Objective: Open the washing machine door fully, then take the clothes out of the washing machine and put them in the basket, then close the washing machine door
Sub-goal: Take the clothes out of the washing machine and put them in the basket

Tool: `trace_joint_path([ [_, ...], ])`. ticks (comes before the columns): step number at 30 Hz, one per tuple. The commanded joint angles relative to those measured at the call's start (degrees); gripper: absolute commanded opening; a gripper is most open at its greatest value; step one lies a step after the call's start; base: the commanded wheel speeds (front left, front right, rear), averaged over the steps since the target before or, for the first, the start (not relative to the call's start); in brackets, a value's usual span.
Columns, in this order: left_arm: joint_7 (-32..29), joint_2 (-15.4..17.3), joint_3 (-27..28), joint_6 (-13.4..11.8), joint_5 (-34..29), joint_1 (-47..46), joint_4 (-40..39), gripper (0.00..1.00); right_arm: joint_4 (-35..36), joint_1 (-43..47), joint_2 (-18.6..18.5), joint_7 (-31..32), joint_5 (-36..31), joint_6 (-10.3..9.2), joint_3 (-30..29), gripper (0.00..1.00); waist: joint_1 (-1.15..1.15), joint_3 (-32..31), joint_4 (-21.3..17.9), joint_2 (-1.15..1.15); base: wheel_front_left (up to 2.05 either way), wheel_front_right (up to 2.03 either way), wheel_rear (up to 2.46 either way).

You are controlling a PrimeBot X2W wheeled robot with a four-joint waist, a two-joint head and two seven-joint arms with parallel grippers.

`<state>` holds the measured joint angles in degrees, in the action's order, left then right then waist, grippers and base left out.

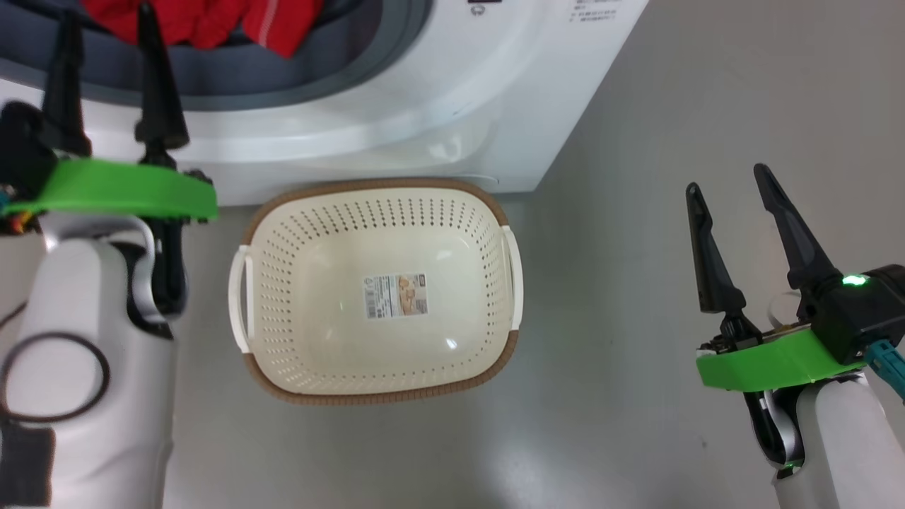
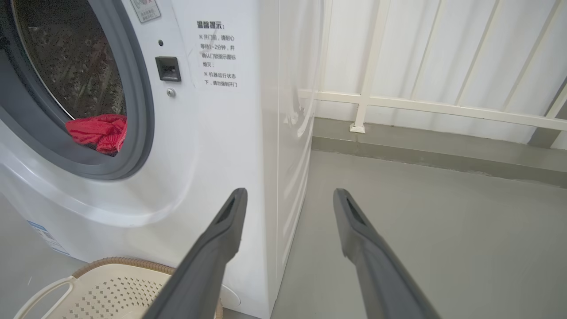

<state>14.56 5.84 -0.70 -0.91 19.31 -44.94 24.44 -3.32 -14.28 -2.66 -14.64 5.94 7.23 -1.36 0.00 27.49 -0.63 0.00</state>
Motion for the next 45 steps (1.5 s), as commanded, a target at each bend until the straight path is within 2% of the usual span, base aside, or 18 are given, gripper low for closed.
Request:
trace_joint_path([
  [1, 0.43, 2.25, 1.86, 0.37, -0.24, -1.83, -0.25, 1.00, 1.74, -0.97, -0.21, -0.36, -0.65, 0.25, 1.14, 1.00, 0.00, 2.91, -0.88, 0.00, 0.00, 0.00, 0.00],
  [11, 0.43, 3.30, 3.45, 1.35, -1.84, -11.95, 8.53, 1.00, 1.68, -2.91, -0.21, -0.36, -0.41, 0.25, 2.22, 1.00, 0.00, 6.71, -2.45, 0.00, 0.00, 0.00, 0.00],
  [13, 0.43, 3.87, 3.07, 2.07, -2.00, -14.94, 12.75, 1.00, 1.54, -3.26, -0.21, -0.36, -0.38, 0.25, 2.45, 1.00, 0.00, 7.39, -3.03, 0.00, 0.00, 0.00, 0.00],
  [18, -0.81, 5.01, 2.50, 2.00, -2.38, -19.19, 18.82, 1.00, 1.44, -3.69, -0.21, -0.36, -0.39, 0.25, 2.72, 1.00, 0.00, 8.31, -3.96, 0.00, 0.00, 0.00, 0.00],
  [23, -4.45, 7.69, 1.46, -0.32, -4.12, -24.88, 26.92, 1.00, 1.45, -4.65, -0.21, -0.36, -0.14, 0.25, 3.32, 1.00, 0.00, 9.79, -5.60, 0.00, 0.00, 0.00, 0.00],
  [33, -13.11, 10.86, -1.09, -4.31, -6.88, -29.87, 36.88, 1.00, 0.91, -5.12, -0.21, -0.36, 1.00, 0.25, 4.10, 1.00, 0.00, 11.13, -7.07, 0.00, 0.00, 0.00, 0.00],
  [37, -15.28, 11.24, -1.87, -5.07, -7.30, -30.72, 38.97, 1.00, 0.66, -5.28, -0.21, -0.36, 1.36, 0.25, 4.47, 1.00, 0.00, 11.19, -7.41, 0.00, 0.00, 0.00, 0.00],
  [43, -15.89, 11.40, -2.78, -4.61, -7.45, -30.90, 40.48, 1.00, 0.42, -5.39, -0.21, -0.36, 1.76, 0.25, 4.83, 1.00, 0.00, 11.10, -7.80, 0.00, 0.00, 0.00, 0.00],
  [44, -15.92, 11.50, -2.88, -4.32, -7.37, -30.96, 40.72, 0.32, 0.41, -5.39, -0.21, -0.36, 1.79, 0.25, 4.86, 1.00, 0.00, 11.08, -7.85, 0.00, 0.00, 0.00, 0.00],
  [45, -15.80, 11.56, -2.94, -4.12, -7.28, -31.03, 40.91, 0.00, 0.38, -5.38, -0.21, -0.36, 1.80, 0.25, 4.86, 1.00, 0.00, 11.06, -7.89, 0.00, 0.00, 0.00, 0.00],
])
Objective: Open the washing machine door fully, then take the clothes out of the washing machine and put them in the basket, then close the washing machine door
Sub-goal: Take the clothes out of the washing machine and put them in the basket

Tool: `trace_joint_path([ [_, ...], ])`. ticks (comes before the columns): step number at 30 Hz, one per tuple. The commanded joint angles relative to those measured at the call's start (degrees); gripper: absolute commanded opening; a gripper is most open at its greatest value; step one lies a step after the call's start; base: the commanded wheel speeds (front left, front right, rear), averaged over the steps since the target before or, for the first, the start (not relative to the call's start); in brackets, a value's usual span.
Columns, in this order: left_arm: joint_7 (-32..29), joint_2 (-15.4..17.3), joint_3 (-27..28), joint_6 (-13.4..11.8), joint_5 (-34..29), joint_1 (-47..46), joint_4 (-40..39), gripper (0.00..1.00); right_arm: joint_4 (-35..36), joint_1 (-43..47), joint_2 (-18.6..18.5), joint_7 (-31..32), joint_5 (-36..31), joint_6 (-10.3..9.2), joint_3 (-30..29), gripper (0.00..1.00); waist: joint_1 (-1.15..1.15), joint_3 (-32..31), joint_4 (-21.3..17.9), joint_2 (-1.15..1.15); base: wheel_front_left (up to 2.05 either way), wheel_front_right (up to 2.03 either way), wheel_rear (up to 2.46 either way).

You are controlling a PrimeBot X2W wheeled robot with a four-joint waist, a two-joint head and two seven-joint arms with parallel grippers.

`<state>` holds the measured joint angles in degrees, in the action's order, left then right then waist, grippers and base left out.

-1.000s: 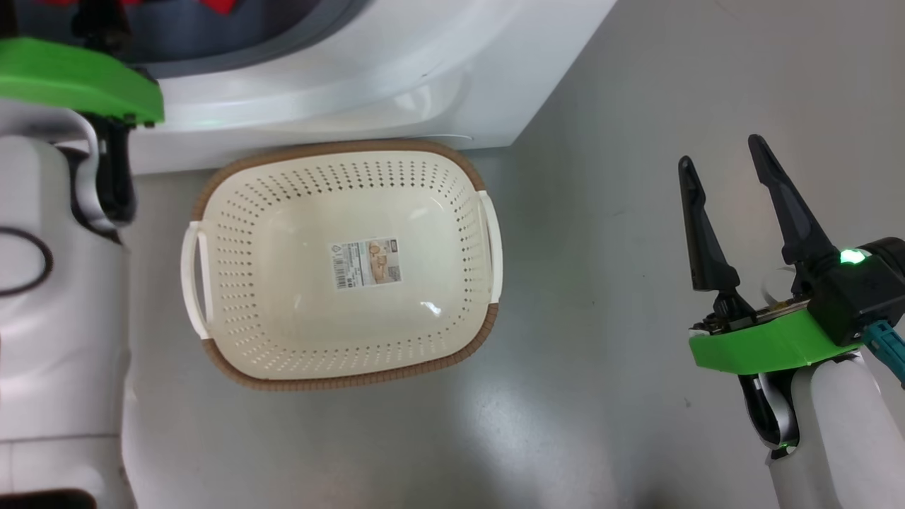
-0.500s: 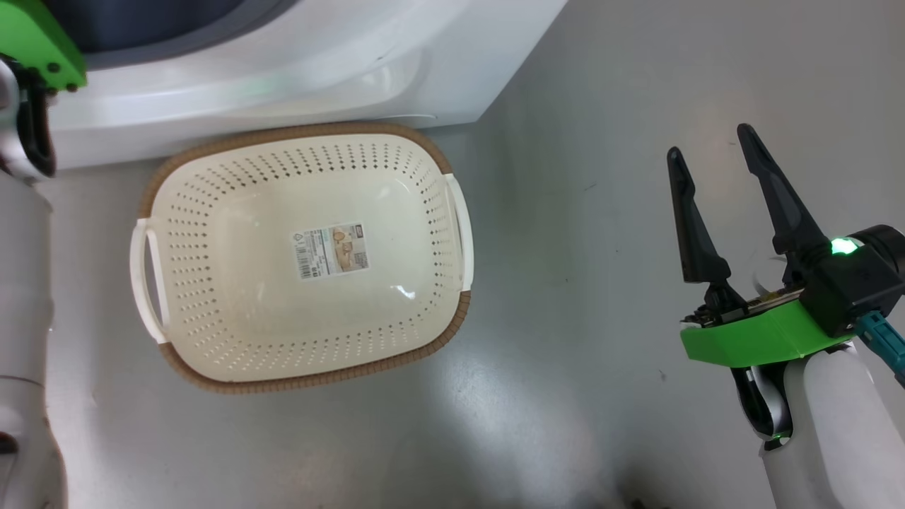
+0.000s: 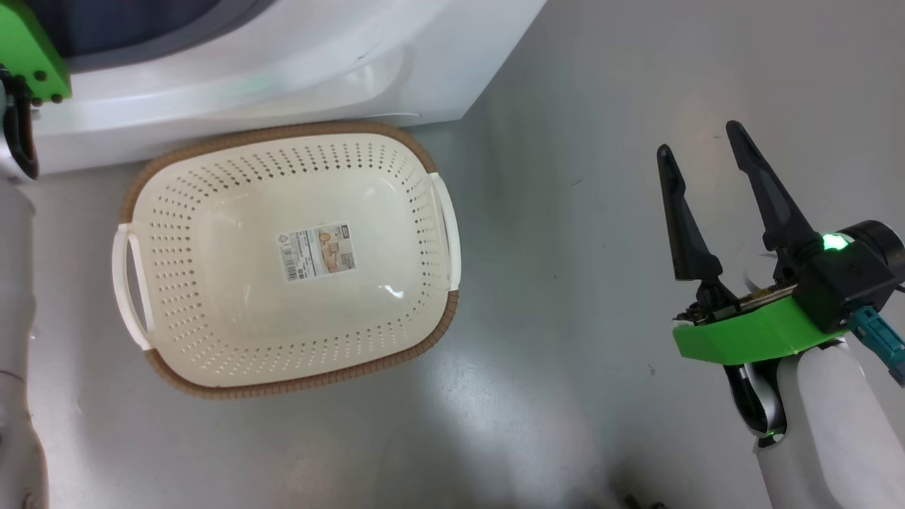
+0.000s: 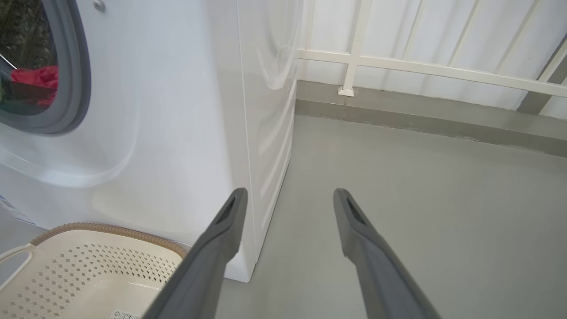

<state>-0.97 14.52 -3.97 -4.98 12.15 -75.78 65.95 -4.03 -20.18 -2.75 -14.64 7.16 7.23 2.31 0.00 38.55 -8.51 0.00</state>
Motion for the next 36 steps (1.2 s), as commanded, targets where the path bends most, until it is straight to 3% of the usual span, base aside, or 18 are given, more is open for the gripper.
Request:
trace_joint_path([
  [1, -0.06, 2.91, 0.23, 0.14, -0.07, -0.23, -0.43, 0.00, 1.05, 0.52, -0.12, -0.36, 0.60, 0.25, 1.17, 1.00, 0.00, -0.04, -0.02, 0.00, 0.00, 0.00, 0.00],
  [11, 6.55, 2.47, -0.04, 1.26, 1.01, -0.02, -1.26, 0.00, 0.62, 0.55, -0.12, -0.36, 0.97, 0.25, 0.78, 1.00, 0.00, -1.43, 0.24, 0.00, 0.00, 0.00, 0.00],
  [22, 14.91, 0.95, 0.46, 4.50, 3.29, 4.24, -5.58, 0.00, 0.42, 1.17, -0.12, -0.36, 2.10, 0.25, 0.22, 1.00, 0.00, -4.39, 1.50, 0.00, 0.00, 0.00, 0.00],
  [27, 15.89, 0.07, 1.19, 5.17, 3.93, 8.76, -11.89, 0.00, 0.45, 1.67, -0.12, -0.36, 2.10, 0.25, -0.40, 1.00, 0.00, -6.15, 2.59, 0.00, 0.00, 0.00, 0.00],
  [33, 15.95, -1.56, 3.46, 5.66, 3.67, 19.01, -28.40, 0.00, 0.55, 2.56, -0.12, -0.36, 1.98, 0.25, -1.11, 1.00, 0.00, -8.77, 3.87, 0.00, 0.00, 0.00, 0.00],
  [36, 15.96, -2.33, 3.63, 5.86, 3.44, 22.35, -31.79, 0.00, 0.47, 2.88, -0.12, -0.36, 1.99, 0.25, -1.24, 1.00, 0.00, -9.69, 4.24, 0.00, 0.00, 0.00, 0.00],
])
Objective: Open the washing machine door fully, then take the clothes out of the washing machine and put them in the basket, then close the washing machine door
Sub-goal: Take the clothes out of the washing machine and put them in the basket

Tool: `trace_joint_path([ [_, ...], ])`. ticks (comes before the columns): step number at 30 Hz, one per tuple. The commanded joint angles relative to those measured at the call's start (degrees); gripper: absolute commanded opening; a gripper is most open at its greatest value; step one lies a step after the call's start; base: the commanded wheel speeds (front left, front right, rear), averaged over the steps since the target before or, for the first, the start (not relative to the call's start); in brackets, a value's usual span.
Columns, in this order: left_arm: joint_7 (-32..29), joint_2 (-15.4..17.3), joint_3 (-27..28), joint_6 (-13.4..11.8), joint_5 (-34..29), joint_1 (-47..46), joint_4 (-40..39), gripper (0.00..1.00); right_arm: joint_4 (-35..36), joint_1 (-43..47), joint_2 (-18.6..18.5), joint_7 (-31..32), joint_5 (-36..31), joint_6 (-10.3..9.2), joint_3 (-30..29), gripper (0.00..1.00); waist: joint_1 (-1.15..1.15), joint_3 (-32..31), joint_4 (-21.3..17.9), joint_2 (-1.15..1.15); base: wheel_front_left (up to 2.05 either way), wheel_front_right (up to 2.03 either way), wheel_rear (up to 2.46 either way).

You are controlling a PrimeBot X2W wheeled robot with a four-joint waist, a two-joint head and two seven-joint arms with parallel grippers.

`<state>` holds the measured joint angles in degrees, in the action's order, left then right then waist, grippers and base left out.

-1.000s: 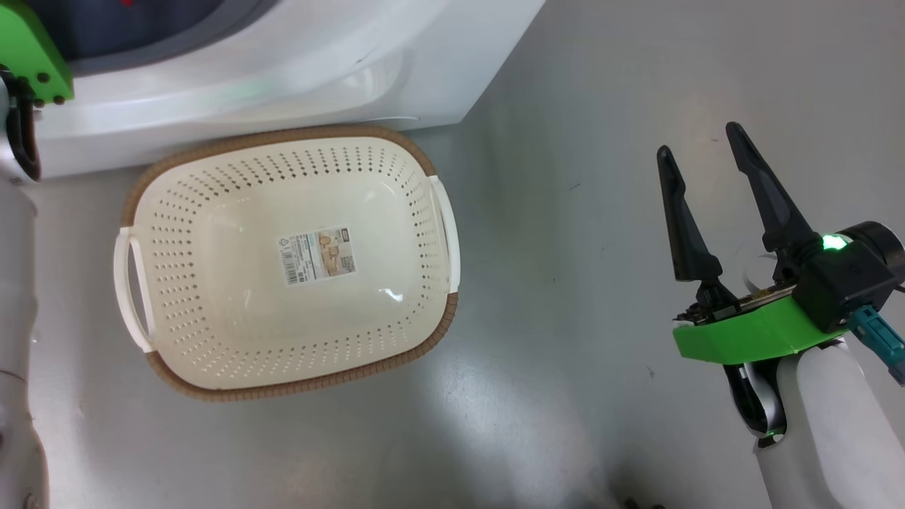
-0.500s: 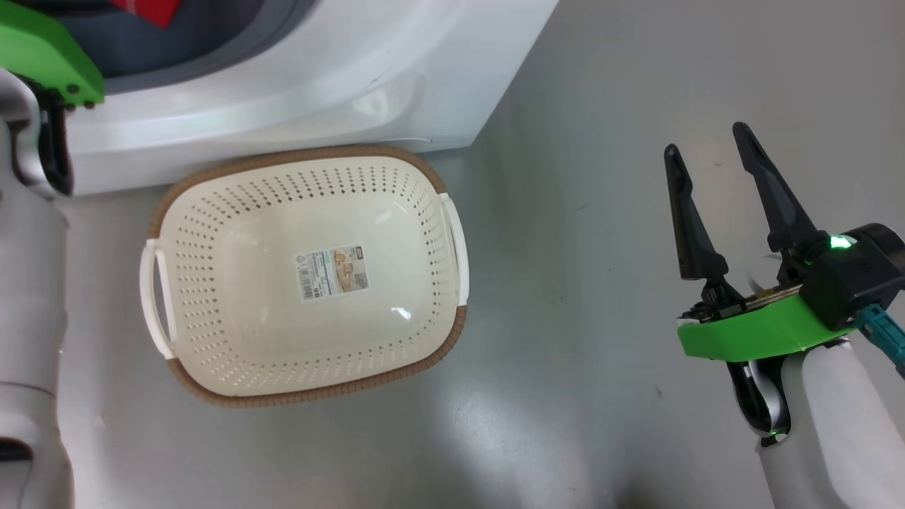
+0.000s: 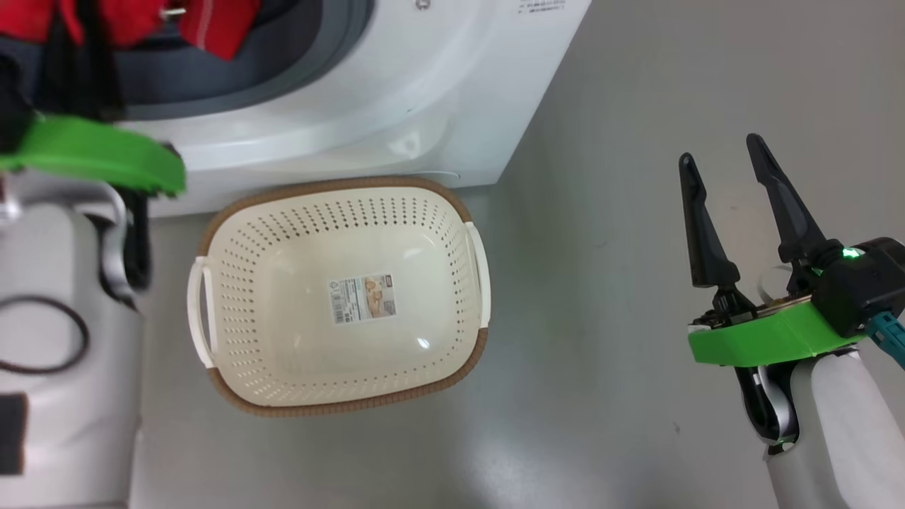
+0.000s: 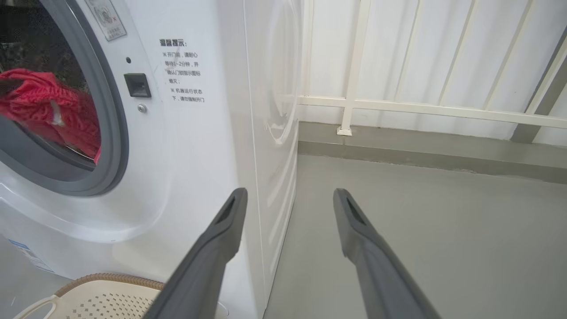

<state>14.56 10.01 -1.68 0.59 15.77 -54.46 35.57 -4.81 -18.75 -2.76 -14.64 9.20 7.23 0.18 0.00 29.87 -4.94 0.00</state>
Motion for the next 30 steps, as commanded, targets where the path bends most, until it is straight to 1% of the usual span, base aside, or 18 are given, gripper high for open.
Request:
trace_joint_path([
  [1, 0.42, 1.80, 1.31, 0.41, -0.21, 2.49, -2.46, 0.00, 1.17, 1.68, -0.11, -0.36, -0.05, 0.25, 0.84, 1.00, 0.00, -1.52, 0.87, 0.00, 0.00, 0.00, 0.00],
  [11, 0.43, -0.59, 1.18, 0.49, -0.37, 12.12, -9.79, 0.00, 0.66, 3.65, -0.11, -0.36, 0.03, 0.25, 0.85, 1.00, 0.00, -6.87, 1.63, 0.00, 0.00, 0.00, 0.00],
  [21, 0.41, -2.69, 0.20, 0.49, 0.13, 19.89, -15.45, 0.00, 0.62, 5.09, -0.11, -0.36, 0.39, 0.25, 0.29, 1.00, 0.00, -9.86, 1.99, 0.00, 0.00, 0.00, 0.00],
  [30, -3.65, -4.86, -2.86, 1.20, 2.78, 27.65, -20.73, 0.00, 0.98, 5.87, -0.11, -0.36, 0.44, 0.25, -0.09, 1.00, 0.00, -10.95, 1.87, 0.00, 0.00, 0.00, 0.00],
])
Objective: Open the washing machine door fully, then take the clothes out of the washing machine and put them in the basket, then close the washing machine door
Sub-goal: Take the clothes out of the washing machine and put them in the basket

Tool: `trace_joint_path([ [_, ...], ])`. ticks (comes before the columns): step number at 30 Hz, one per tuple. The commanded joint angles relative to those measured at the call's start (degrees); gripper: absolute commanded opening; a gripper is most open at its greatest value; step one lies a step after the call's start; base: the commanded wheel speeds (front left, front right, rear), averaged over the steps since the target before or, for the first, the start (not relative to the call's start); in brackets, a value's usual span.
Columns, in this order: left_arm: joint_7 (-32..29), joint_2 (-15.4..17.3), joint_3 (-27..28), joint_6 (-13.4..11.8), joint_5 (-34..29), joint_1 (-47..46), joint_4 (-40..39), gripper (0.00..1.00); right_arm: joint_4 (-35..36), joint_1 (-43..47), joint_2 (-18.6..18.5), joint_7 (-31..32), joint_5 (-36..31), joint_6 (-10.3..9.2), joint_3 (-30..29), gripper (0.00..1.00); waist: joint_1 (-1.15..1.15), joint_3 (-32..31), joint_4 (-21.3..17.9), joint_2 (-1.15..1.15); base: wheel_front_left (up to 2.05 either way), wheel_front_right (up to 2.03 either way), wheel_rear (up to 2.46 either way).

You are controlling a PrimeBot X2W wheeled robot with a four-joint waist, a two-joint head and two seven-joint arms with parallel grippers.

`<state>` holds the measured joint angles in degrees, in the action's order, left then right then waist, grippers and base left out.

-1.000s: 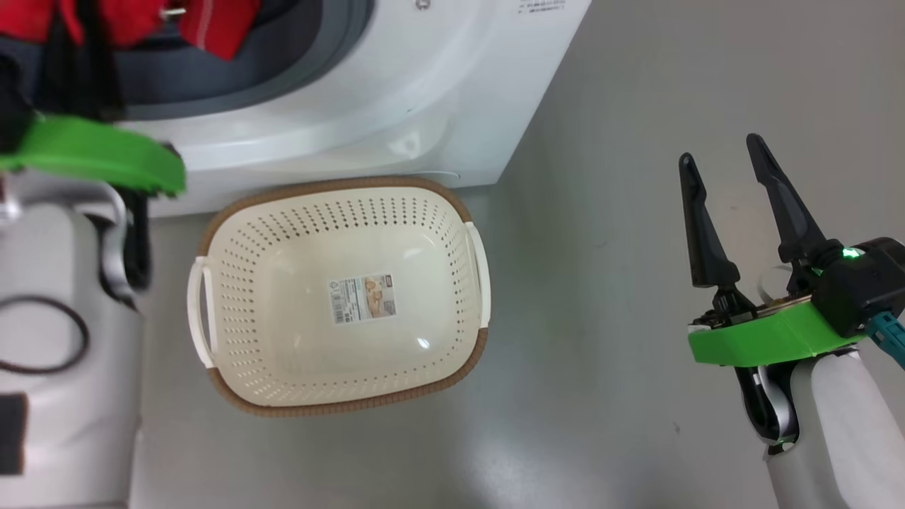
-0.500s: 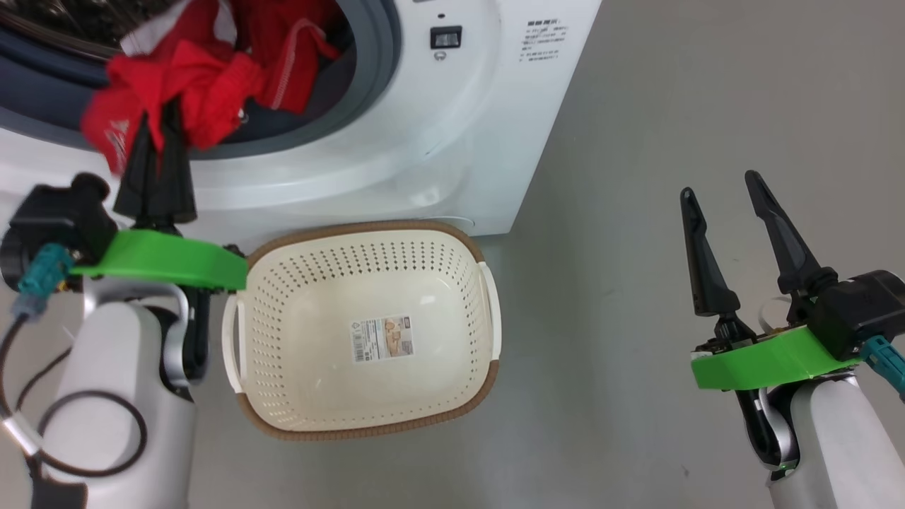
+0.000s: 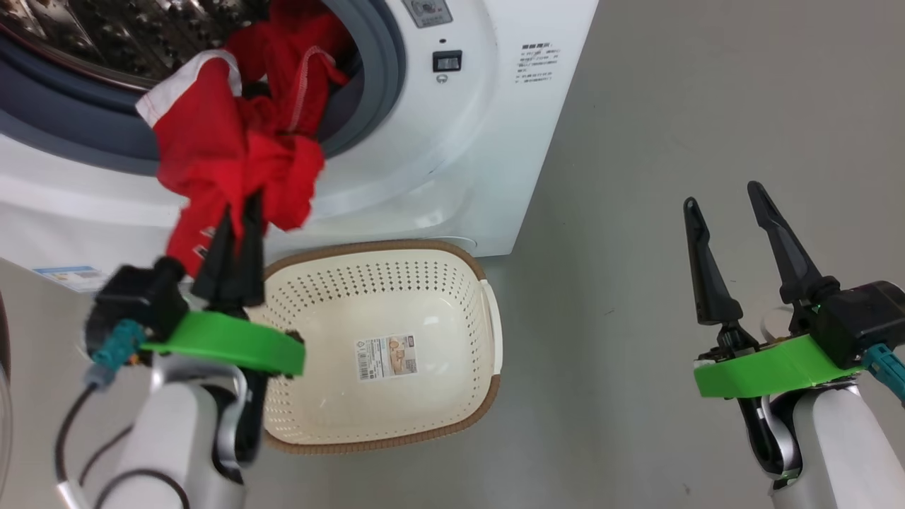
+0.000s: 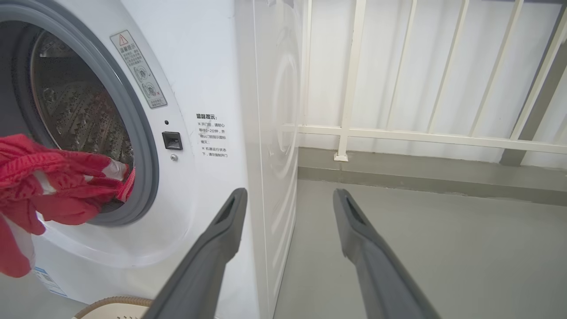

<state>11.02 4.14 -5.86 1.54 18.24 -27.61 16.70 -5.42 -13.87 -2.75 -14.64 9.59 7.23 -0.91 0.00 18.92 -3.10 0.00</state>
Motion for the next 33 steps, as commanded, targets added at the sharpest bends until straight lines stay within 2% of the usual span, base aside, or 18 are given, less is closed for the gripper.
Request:
trace_joint_path([
  [1, -0.44, 0.76, 0.88, 0.27, 0.64, 1.57, -2.13, 0.00, 1.71, 1.10, -0.12, -0.36, 0.02, 0.25, 0.90, 1.00, 0.00, 0.03, 0.08, 0.00, 0.00, 0.00, 0.00],
  [6, -0.45, -0.01, -0.41, 0.15, 1.94, 3.78, -1.11, 0.00, 2.07, 1.43, -0.12, -0.36, -0.09, 0.25, 0.74, 1.00, 0.00, 0.46, 0.25, 0.00, 0.00, 0.00, 0.00],
  [15, 0.37, -1.09, -3.76, 0.74, 7.04, 3.67, 11.19, 0.00, 2.23, 0.78, -0.12, -0.36, 0.56, 0.25, 1.52, 1.00, 0.00, 2.07, 0.23, 0.00, 0.00, 0.00, 0.00],
  [23, 2.07, -1.24, -8.66, 1.60, 12.33, -0.21, 24.95, 0.00, 2.27, -0.02, -0.12, -0.36, 0.64, 0.25, 2.15, 1.00, 0.00, 4.34, -0.67, 0.00, 0.00, 0.00, 0.00],
  [33, 3.78, -1.25, -13.12, 3.87, 21.33, -5.92, 38.11, 0.00, 2.11, -1.46, -0.12, -0.36, 1.36, 0.25, 3.04, 1.00, 0.00, 7.92, -2.41, 0.00, 0.00, 0.00, 0.00],
])
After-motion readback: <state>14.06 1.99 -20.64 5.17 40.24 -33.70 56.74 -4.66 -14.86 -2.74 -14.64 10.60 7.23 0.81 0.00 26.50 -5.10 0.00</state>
